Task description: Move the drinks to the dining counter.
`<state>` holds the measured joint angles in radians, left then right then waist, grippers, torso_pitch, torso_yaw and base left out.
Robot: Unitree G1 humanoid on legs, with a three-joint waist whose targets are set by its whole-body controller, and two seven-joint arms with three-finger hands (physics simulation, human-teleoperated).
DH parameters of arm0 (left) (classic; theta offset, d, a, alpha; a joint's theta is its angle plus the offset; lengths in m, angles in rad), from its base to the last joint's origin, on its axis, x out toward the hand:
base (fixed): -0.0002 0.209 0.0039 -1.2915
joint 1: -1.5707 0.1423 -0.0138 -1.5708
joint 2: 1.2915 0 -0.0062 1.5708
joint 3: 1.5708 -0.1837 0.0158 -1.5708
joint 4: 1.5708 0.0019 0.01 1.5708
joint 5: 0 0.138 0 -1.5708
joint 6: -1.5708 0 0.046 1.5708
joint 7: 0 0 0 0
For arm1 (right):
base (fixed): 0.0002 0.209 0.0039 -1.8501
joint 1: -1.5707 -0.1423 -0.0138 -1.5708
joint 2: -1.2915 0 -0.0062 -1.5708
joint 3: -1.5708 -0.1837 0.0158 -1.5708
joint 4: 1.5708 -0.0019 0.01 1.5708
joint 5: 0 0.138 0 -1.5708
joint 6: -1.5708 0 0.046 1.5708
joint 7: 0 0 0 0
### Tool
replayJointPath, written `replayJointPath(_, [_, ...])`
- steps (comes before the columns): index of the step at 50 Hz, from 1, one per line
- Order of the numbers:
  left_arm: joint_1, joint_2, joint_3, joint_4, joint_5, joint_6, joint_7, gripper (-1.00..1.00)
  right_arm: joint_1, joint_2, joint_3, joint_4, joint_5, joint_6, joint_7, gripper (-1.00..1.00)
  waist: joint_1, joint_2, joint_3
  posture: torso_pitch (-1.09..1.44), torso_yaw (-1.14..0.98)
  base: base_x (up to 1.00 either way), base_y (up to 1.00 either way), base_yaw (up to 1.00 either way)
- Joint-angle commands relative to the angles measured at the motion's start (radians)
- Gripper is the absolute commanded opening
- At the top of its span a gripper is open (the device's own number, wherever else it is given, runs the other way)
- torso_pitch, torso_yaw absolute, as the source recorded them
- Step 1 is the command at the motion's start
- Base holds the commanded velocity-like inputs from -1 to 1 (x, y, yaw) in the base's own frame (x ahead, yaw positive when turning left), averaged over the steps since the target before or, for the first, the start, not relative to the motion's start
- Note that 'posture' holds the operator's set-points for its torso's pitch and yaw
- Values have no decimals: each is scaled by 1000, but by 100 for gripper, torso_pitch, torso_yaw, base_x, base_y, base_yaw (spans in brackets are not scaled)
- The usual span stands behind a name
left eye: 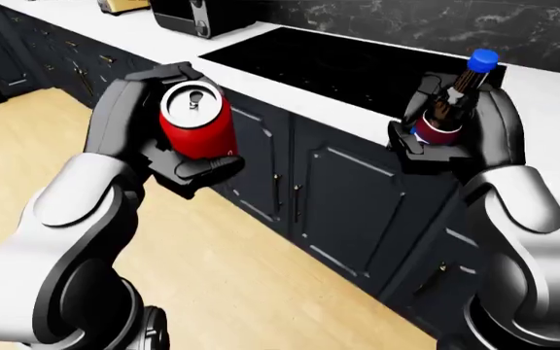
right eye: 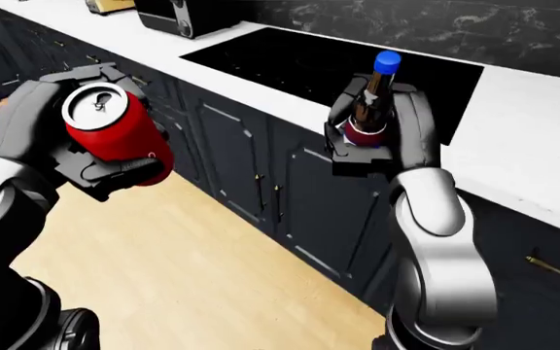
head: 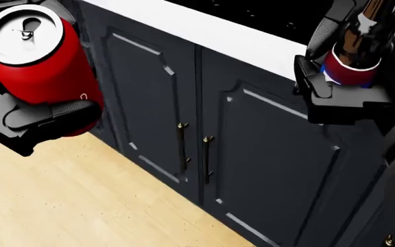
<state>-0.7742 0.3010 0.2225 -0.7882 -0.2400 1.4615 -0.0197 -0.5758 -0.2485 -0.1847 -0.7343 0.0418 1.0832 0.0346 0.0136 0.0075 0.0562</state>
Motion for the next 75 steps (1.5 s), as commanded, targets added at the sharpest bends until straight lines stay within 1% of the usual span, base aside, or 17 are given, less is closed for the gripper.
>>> replayJointPath(1, [-23, 13, 20, -19, 13, -35, 7, -100, -31, -2, 10, -32, 7, -43, 2, -100, 5, -4, -22, 0, 0, 0, 0, 100])
replayJointPath(4, [-19, 14, 23, -28, 13, -29, 5, -100, -25, 2, 17, -30, 3, -51, 3, -100, 2, 75, -41, 0, 0, 0, 0, 100])
replayJointPath(6, [-14, 16, 24, -26, 14, -35, 3, -100, -27, 7, 15, -29, 3, -52, 2, -100, 9, 70, -35, 0, 0, 0, 0, 100])
replayJointPath(16, [1, 10, 8, -20, 23, -54, 0, -100, -14, 9, 22, -39, -4, -53, 11, -100, 15, -50, -13, 0, 0, 0, 0, 100])
replayJointPath(19, [16, 6, 4, -21, 27, -66, -3, -100, -5, 10, 26, -31, -11, -69, 16, -100, 12, -111, -47, 0, 0, 0, 0, 100])
replayJointPath(27, [31, 5, 9, -25, 32, -77, -12, -100, 4, 23, 39, -30, -28, -79, 24, -100, 11, -34, -25, 0, 0, 0, 0, 100])
replayJointPath(33, [35, -1, 2, -30, 37, -76, -11, -100, 7, 27, 38, -34, -31, -76, 35, -100, 3, 80, -46, 0, 0, 8, 0, 100])
replayJointPath(45, [32, -6, -3, -32, 47, -75, -18, -100, 41, 38, 89, -35, -76, -77, 95, -100, 12, -158, 3, 0, 0, 52, 0, 88])
replayJointPath(46, [30, -5, -3, -34, 48, -71, -20, -100, 46, 40, 95, -30, -87, -84, 101, -100, 6, -158, 21, 0, 0, 87, 0, 52])
replayJointPath(47, [31, -3, -3, -33, 49, -73, -22, -100, 52, 44, 99, -27, -96, -91, 108, -100, 10, -98, 21, 0, 0, 90, 48, 0])
replayJointPath(50, [28, -1, -2, -32, 50, -73, -24, -100, 49, 48, 98, -25, -114, -94, 123, -100, 14, -104, -25, 0, 0, 90, 48, 0])
replayJointPath(55, [33, -5, -4, -34, 54, -76, -26, -100, 49, 54, 94, -19, -142, -93, 143, -100, -35, -36, -31, 0, 0, 91, 46, 0])
replayJointPath(59, [50, -10, -13, -31, 60, -96, -25, -100, 54, 59, 93, -25, -153, -94, 154, -100, -38, 81, -47, 0, 0, 93, 42, 0])
replayJointPath(60, [57, -12, -17, -32, 62, -100, -26, -100, 57, 59, 90, -24, -155, -99, 158, -100, -32, 47, -39, 0, 0, 93, 41, 0])
replayJointPath(62, [58, -13, -21, -34, 65, -96, -26, -100, 57, 60, 87, -23, -157, -101, 162, -100, -19, 69, -9, 0, 0, 93, 41, 0])
replayJointPath(72, [68, -27, -38, -24, 86, -117, -33, -100, 76, 67, 88, -13, -164, -133, 172, -100, 1, -14, -51, 0, 0, 95, 37, 0])
replayJointPath(75, [66, -29, -37, -26, 90, -113, -36, -100, 87, 71, 88, -7, -167, -149, 175, -100, -2, -28, 11, 0, 0, 98, 32, 0])
